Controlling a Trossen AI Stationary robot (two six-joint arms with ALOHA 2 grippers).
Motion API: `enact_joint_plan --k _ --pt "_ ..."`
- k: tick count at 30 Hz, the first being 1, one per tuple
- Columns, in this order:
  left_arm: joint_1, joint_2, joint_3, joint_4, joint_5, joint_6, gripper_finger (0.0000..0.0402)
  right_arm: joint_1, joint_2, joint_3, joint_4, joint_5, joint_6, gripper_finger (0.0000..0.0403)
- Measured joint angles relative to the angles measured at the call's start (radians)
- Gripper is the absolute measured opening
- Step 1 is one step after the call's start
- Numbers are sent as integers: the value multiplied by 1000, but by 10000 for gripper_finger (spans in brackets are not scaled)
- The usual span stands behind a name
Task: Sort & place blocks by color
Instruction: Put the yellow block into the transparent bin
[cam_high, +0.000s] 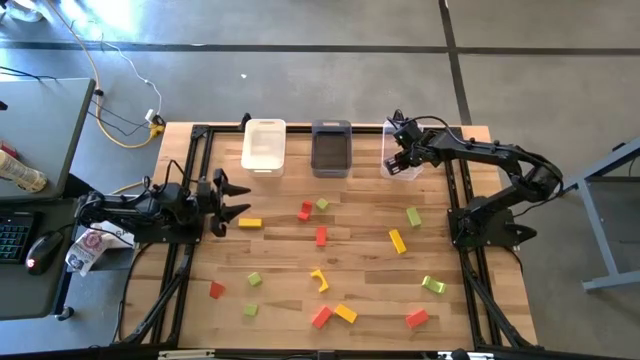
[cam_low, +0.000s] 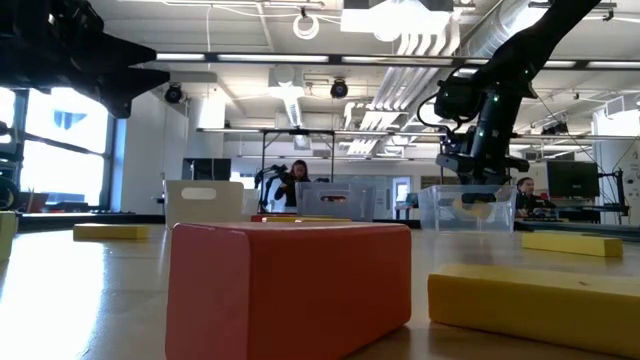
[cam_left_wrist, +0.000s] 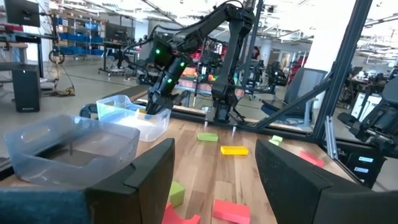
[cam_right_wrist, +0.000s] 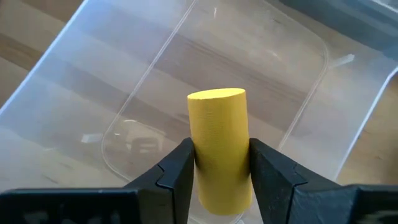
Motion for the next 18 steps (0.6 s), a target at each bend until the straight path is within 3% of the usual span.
enact_joint_plan --k 7,18 --pt "0 56 73 -81 -8 44 211 0 0 0 0 6 -7 126" --pt "0 244 207 -234 -36 52 211 0 0 0 0 -3 -7 126"
